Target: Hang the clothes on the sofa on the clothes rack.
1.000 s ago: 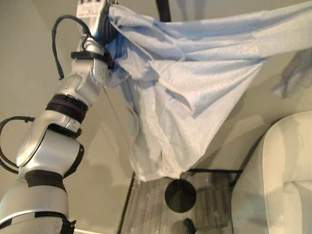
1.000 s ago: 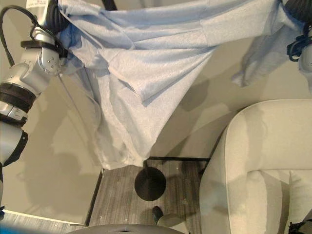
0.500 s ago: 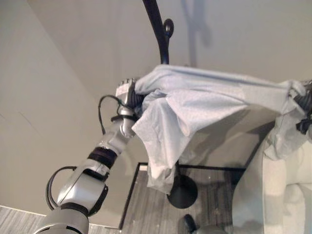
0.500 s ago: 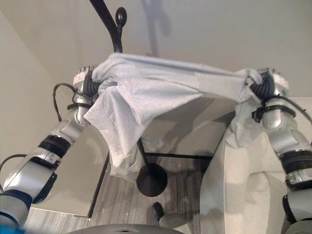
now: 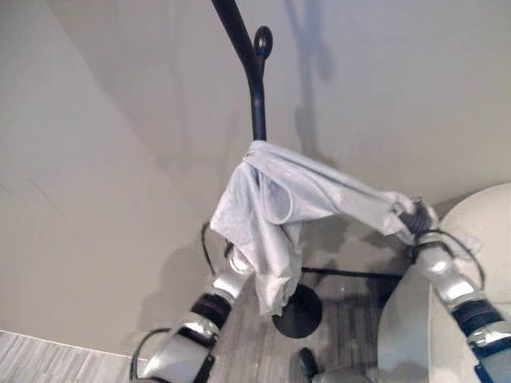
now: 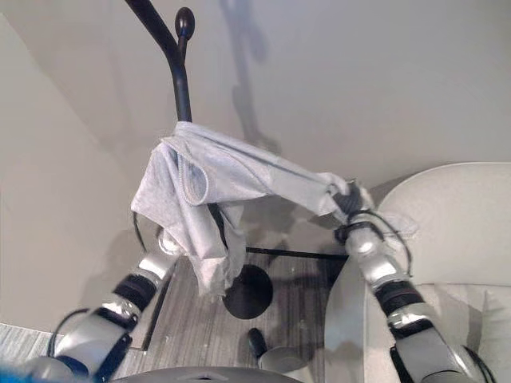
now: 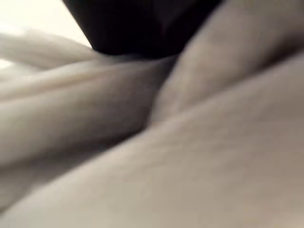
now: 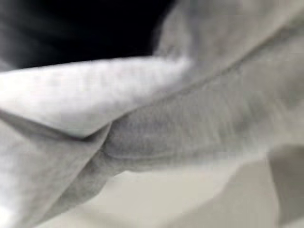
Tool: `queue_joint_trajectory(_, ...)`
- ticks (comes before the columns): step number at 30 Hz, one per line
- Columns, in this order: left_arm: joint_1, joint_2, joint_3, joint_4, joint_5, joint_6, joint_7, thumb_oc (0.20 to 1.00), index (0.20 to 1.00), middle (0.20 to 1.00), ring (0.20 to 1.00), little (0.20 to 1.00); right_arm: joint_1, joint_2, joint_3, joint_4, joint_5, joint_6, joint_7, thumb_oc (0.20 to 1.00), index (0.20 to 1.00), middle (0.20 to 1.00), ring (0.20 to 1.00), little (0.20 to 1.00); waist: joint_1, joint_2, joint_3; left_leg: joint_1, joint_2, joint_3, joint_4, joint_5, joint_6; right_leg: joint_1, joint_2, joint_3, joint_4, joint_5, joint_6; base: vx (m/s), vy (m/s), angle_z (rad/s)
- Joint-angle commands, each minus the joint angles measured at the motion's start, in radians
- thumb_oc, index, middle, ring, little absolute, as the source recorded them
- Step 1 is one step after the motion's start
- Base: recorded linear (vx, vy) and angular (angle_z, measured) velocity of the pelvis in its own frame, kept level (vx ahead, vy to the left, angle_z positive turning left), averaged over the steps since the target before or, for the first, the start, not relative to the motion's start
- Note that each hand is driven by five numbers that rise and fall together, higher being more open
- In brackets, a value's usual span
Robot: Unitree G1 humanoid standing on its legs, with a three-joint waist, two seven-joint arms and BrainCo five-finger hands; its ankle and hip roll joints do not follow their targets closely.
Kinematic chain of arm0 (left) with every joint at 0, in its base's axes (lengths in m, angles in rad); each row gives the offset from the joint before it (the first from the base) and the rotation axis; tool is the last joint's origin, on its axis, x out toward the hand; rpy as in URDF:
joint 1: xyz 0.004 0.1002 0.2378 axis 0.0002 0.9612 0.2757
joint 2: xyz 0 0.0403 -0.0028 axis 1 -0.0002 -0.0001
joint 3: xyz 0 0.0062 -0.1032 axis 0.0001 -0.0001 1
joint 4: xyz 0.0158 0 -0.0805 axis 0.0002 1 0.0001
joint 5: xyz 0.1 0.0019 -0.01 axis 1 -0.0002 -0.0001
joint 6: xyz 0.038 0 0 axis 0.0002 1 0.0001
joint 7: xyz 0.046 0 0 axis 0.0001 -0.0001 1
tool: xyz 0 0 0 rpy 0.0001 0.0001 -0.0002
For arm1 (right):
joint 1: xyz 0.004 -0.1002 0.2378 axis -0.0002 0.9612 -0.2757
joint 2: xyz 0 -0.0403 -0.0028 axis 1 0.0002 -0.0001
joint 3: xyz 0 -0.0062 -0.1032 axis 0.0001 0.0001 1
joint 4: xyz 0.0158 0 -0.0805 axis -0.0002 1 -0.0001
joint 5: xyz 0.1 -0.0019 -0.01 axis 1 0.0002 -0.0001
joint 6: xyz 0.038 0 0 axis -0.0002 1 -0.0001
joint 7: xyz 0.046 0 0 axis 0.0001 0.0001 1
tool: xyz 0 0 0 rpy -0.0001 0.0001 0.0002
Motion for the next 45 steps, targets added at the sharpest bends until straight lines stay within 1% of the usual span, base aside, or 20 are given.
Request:
queue_joint_trajectory(1,0.046,-0.008,-0.047,0.046,-0.262,-0.028,-0.164,1.000,1.000,1.000,1.000,1.000,0.011,0.043,0.003,0.062,0.078,-0.026,0.027,0.200,0.200,0.200,0.200,0.200,0.016,-0.054,-0.065,0.013,0.006,-0.050,0.005,-0.017,-0.046,0.077,-0.046,0.059,0.011,-0.107,0.064,0.00,-0.020,-0.05)
queue_joint_trajectory(3,0.083,-0.013,-0.075,0.020,-0.289,-0.015,-0.204,1.000,1.000,1.000,1.000,1.000,0.027,0.105,0.059,0.059,0.103,-0.022,0.061,0.200,0.200,0.200,0.200,0.200,0.027,-0.058,-0.061,0.014,0.007,-0.054,0.005,-0.017,-0.046,0.080,-0.045,0.056,0.011,-0.107,0.062,0.00,-0.031,0.06)
queue_joint_trajectory(8,0.106,-0.031,-0.097,0.059,-0.294,0.002,-0.217,1.000,1.000,1.000,1.000,1.000,0.042,0.175,0.124,0.061,0.172,-0.021,0.106,0.200,0.200,0.200,0.200,0.200,0.042,-0.063,-0.060,0.017,0.005,-0.062,0.005,-0.015,-0.045,0.088,-0.045,0.053,0.011,-0.110,0.059,0.00,-0.006,0.01)
queue_joint_trajectory(9,0.112,-0.034,-0.101,0.064,-0.299,0.003,-0.219,1.000,1.000,1.000,1.000,1.000,0.041,0.179,0.139,0.062,0.179,-0.018,0.113,0.520,0.520,0.520,0.520,0.520,0.046,-0.063,-0.060,0.018,0.005,-0.063,0.005,-0.015,-0.045,0.091,-0.046,0.051,0.011,-0.111,0.058,0.00,0.000,0.00)
queue_joint_trajectory(10,0.118,-0.036,-0.101,0.077,-0.301,0.011,-0.220,1.000,1.000,1.000,1.000,1.000,0.038,0.191,0.154,0.070,0.187,-0.009,0.118,1.000,1.000,1.000,1.000,1.000,0.053,-0.065,-0.059,0.017,0.005,-0.067,0.005,-0.013,-0.045,0.094,-0.046,0.046,0.011,-0.114,0.057,0.00,0.000,0.00)
queue_joint_trajectory(16,0.146,-0.033,-0.085,0.125,-0.264,0.027,-0.218,1.000,1.000,1.000,1.000,1.000,0.068,0.188,0.131,0.089,0.198,0.001,0.111,1.000,1.000,1.000,1.000,1.000,0.068,-0.070,-0.058,0.019,0.007,-0.070,0.005,-0.010,-0.047,0.101,-0.053,0.030,0.011,-0.118,0.055,0.00,0.004,0.07)
queue_joint_trajectory(21,0.219,-0.003,-0.002,0.203,-0.202,0.032,-0.216,1.000,1.000,1.000,1.000,1.000,0.165,0.158,0.019,0.122,0.212,-0.005,0.090,1.000,1.000,1.000,1.000,1.000,0.077,-0.074,-0.059,0.023,0.007,-0.074,0.005,-0.011,-0.049,0.108,-0.057,0.014,0.011,-0.121,0.054,0.00,0.007,0.13)
queue_joint_trajectory(22,0.251,0.009,0.067,0.256,-0.213,0.031,-0.212,1.000,1.000,1.000,1.000,1.000,0.218,0.147,-0.052,0.146,0.229,-0.012,0.078,1.000,1.000,1.000,1.000,1.000,0.078,-0.078,-0.060,0.025,0.009,-0.075,0.005,-0.012,-0.050,0.111,-0.058,0.009,0.011,-0.123,0.054,0.01,-0.004,0.12)
queue_joint_trajectory(23,0.252,0.009,0.067,0.256,-0.213,0.031,-0.212,1.000,1.000,1.000,1.000,1.000,0.219,0.147,-0.052,0.146,0.229,-0.011,0.078,1.000,1.000,1.000,1.000,1.000,0.078,-0.078,-0.060,0.025,0.009,-0.075,0.005,-0.012,-0.050,0.111,-0.057,0.009,0.011,-0.123,0.054,0.01,-0.003,0.09)
queue_joint_trajectory(24,0.269,0.011,0.110,0.282,-0.236,0.030,-0.211,1.000,1.000,1.000,1.000,1.000,0.247,0.141,-0.093,0.152,0.244,-0.016,0.073,1.000,1.000,1.000,1.000,1.000,0.078,-0.079,-0.061,0.026,0.010,-0.074,0.005,-0.012,-0.051,0.112,-0.058,0.007,0.011,-0.125,0.055,0.01,0.004,0.07)
queue_joint_trajectory(25,0.289,0.020,0.194,0.338,-0.276,0.031,-0.203,1.000,1.000,1.000,1.000,1.000,0.296,0.129,-0.174,0.157,0.272,-0.022,0.058,1.000,1.000,1.000,1.000,1.000,0.075,-0.082,-0.064,0.028,0.012,-0.071,0.005,-0.014,-0.054,0.114,-0.058,0.003,0.011,-0.127,0.056,0.02,0.005,0.07)
queue_joint_trajectory(31,0.346,0.027,0.374,0.445,-0.416,0.032,-0.236,1.000,1.000,1.000,1.000,1.000,0.410,0.145,-0.376,0.202,0.487,-0.071,0.100,1.000,1.000,1.000,1.000,1.000,0.057,-0.086,-0.072,0.036,0.015,-0.052,0.005,-0.024,-0.057,0.121,-0.056,0.007,0.013,-0.131,0.058,0.01,0.002,0.02)
queue_joint_trajectory(33,0.353,0.028,0.379,0.461,-0.415,0.034,-0.245,1.000,1.000,1.000,1.000,1.000,0.413,0.159,-0.409,0.237,0.551,-0.085,0.105,1.000,1.000,1.000,1.000,1.000,0.056,-0.086,-0.073,0.038,0.016,-0.049,0.005,-0.026,-0.057,0.122,-0.056,0.008,0.014,-0.132,0.058,0.00,0.005,-0.03)
queue_joint_trajectory(34,0.354,0.022,0.371,0.497,-0.406,0.039,-0.269,1.000,1.000,1.000,1.000,1.000,0.408,0.181,-0.439,0.307,0.640,-0.099,0.127,1.000,1.000,1.000,1.000,1.000,0.053,-0.087,-0.075,0.040,0.016,-0.046,0.005,-0.027,-0.057,0.123,-0.056,0.011,0.015,-0.133,0.057,-0.01,0.003,-0.04)
queue_joint_trajectory(36,0.355,0.018,0.365,0.511,-0.413,0.038,-0.283,1.000,1.000,1.000,1.000,1.000,0.401,0.192,-0.445,0.349,0.679,-0.103,0.139,1.000,1.000,1.000,1.000,1.000,0.051,-0.087,-0.075,0.041,0.017,-0.043,0.005,-0.028,-0.058,0.124,-0.055,0.013,0.016,-0.134,0.057,-0.01,0.002,-0.02)
queue_joint_trajectory(38,0.353,-0.008,0.341,0.544,-0.445,0.041,-0.323,1.000,1.000,1.000,1.000,1.000,0.368,0.230,-0.447,0.515,0.793,-0.075,0.194,1.000,1.000,1.000,1.000,1.000,0.052,-0.086,-0.076,0.045,0.019,-0.039,0.007,-0.031,-0.058,0.126,-0.055,0.014,0.017,-0.136,0.054,0.00,0.000,0.00)
queue_joint_trajectory(40,0.347,-0.014,0.332,0.559,-0.446,0.046,-0.335,1.000,1.000,1.000,1.000,1.000,0.355,0.243,-0.446,0.567,0.826,-0.062,0.211,1.000,1.000,1.000,1.000,1.000,0.053,-0.086,-0.075,0.045,0.019,-0.038,0.007,-0.032,-0.058,0.127,-0.054,0.014,0.018,-0.137,0.054,0.00,0.000,0.00)
queue_joint_trajectory(41,0.326,-0.030,0.294,0.585,-0.437,0.055,-0.363,1.000,1.000,1.000,1.000,1.000,0.321,0.278,-0.468,0.676,0.946,-0.026,0.246,1.000,1.000,1.000,1.000,1.000,0.053,-0.085,-0.077,0.048,0.020,-0.035,0.008,-0.033,-0.058,0.129,-0.053,0.013,0.019,-0.138,0.052,0.00,0.000,0.00)
queue_joint_trajectory(42,0.317,-0.035,0.282,0.592,-0.434,0.056,-0.373,1.000,1.000,1.000,1.000,1.000,0.312,0.291,-0.482,0.719,0.997,-0.010,0.258,1.000,1.000,1.000,1.000,1.000,0.053,-0.084,-0.077,0.049,0.020,-0.034,0.008,-0.035,-0.058,0.131,-0.052,0.012,0.019,-0.140,0.051,0.00,0.000,0.00)
queue_joint_trajectory(45,0.288,-0.043,0.235,0.607,-0.407,0.059,-0.394,1.000,1.000,1.000,1.000,1.000,0.287,0.311,-0.486,0.816,1.034,0.024,0.271,1.000,1.000,1.000,1.000,1.000,0.055,-0.082,-0.080,0.053,0.022,-0.034,0.008,-0.036,-0.059,0.134,-0.052,0.010,0.019,-0.143,0.049,0.00,0.000,0.00)
